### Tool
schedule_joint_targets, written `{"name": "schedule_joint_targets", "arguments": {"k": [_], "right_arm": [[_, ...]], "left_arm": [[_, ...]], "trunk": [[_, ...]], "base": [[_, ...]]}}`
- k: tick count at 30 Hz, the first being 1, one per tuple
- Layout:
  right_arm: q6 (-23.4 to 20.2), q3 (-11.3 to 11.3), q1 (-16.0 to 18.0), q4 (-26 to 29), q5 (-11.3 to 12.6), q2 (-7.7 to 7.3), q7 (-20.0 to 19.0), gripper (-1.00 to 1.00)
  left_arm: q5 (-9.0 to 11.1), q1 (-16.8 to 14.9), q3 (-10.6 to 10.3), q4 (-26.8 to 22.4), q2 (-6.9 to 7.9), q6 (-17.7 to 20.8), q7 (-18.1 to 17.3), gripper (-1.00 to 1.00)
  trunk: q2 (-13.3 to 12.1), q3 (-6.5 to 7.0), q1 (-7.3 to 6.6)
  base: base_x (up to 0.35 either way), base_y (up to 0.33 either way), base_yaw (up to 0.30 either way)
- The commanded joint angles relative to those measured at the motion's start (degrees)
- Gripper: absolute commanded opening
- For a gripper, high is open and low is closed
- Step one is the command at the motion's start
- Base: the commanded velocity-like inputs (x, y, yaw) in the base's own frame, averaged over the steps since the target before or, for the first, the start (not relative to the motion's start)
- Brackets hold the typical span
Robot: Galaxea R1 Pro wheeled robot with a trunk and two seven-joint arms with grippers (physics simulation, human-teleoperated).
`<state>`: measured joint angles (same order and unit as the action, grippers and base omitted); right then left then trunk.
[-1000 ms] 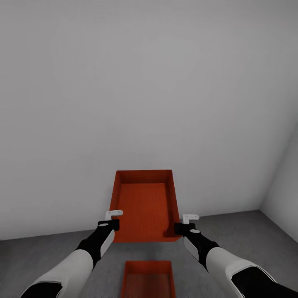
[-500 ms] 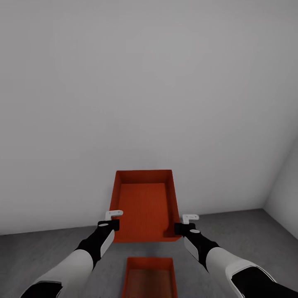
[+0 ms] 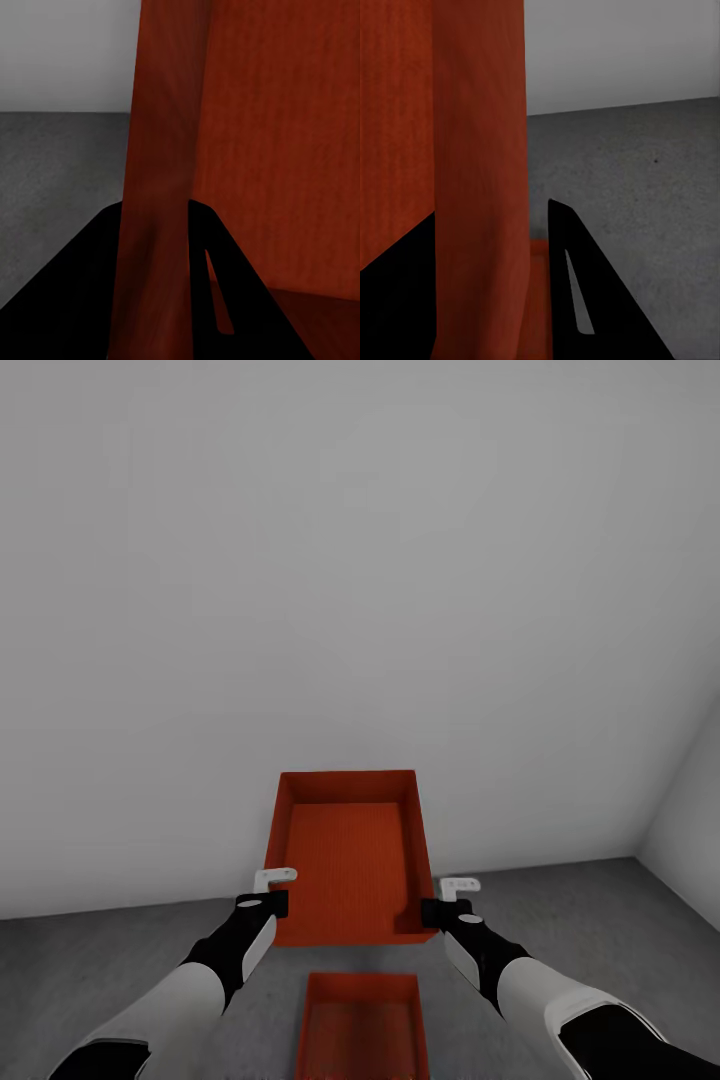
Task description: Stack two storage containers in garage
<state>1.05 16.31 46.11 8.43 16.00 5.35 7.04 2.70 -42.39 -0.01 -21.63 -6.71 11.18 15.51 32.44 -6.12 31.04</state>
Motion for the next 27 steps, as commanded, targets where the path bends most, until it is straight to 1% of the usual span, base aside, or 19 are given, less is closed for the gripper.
{"name": "schedule_joint_targets", "arguments": {"k": [1,27], "right_arm": [[0.18,-1.79,0.04,-0.16,0.61,-1.13,1.70,-1.00],[0.18,-1.80,0.04,-0.16,0.84,-1.04,1.88,-1.00]], "left_arm": [[-1.47,-0.06,1.15,-0.51,0.03,0.51,2.34,-1.00],[-1.47,-0.06,1.15,-0.43,0.04,0.51,2.34,-1.00]], "trunk": [[0.11,-0.20,0.02],[0.11,-2.57,0.02]], "base": [[0.000,0.000,0.000],[0.000,0.000,0.000]]}}
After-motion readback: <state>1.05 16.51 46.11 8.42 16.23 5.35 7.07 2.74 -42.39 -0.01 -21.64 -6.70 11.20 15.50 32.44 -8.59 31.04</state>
